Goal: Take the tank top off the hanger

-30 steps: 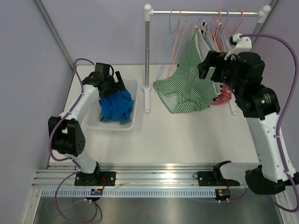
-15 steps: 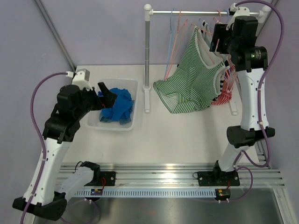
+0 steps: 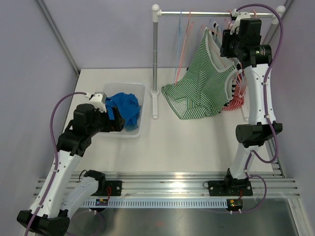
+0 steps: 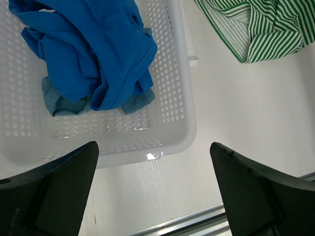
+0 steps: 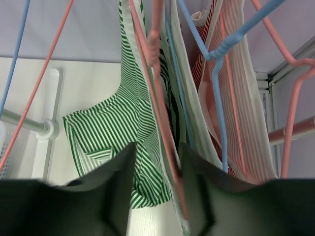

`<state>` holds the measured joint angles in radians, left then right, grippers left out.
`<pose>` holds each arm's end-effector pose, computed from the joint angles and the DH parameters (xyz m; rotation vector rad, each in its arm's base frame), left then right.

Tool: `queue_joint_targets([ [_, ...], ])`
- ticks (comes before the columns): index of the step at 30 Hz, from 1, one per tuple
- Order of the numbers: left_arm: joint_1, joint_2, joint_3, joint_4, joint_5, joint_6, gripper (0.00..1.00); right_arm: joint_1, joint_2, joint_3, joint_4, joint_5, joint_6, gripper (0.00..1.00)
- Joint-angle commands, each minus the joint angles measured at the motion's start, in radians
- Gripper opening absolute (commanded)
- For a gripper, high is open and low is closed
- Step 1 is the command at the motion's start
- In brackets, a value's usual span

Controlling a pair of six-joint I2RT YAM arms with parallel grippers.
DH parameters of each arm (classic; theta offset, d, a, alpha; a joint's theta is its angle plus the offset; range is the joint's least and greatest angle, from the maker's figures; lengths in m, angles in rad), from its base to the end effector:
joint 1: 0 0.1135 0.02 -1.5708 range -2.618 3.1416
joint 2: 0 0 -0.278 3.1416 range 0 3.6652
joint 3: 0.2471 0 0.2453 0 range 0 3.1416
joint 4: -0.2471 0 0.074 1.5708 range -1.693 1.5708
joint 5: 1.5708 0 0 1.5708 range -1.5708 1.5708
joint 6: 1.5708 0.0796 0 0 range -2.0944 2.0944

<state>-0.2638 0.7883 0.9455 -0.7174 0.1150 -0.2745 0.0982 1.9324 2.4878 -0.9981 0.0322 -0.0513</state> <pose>0.1706 -0.0555 0.3258 0.0572 2.1579 -0.4371 0.4258 0.0394 0.4841 -0.1299 2.0091 -0.0026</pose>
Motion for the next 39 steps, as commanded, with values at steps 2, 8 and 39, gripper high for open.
queue_joint_targets([
  [2, -0.002, -0.020, -0.017, 0.059, 0.038, 0.026, 0.99, -0.002, 0.016, 0.042, 0.023, -0.057, -0.016, 0.30],
  [8, -0.002, -0.029, -0.024, 0.059, 0.040, 0.024, 0.99, 0.000, -0.018, -0.020, 0.088, -0.160, 0.045, 0.28],
  [39, -0.002, -0.049, -0.031, 0.064, 0.014, 0.005, 0.99, 0.000, -0.206, -0.127, 0.283, -0.282, 0.196, 0.00],
])
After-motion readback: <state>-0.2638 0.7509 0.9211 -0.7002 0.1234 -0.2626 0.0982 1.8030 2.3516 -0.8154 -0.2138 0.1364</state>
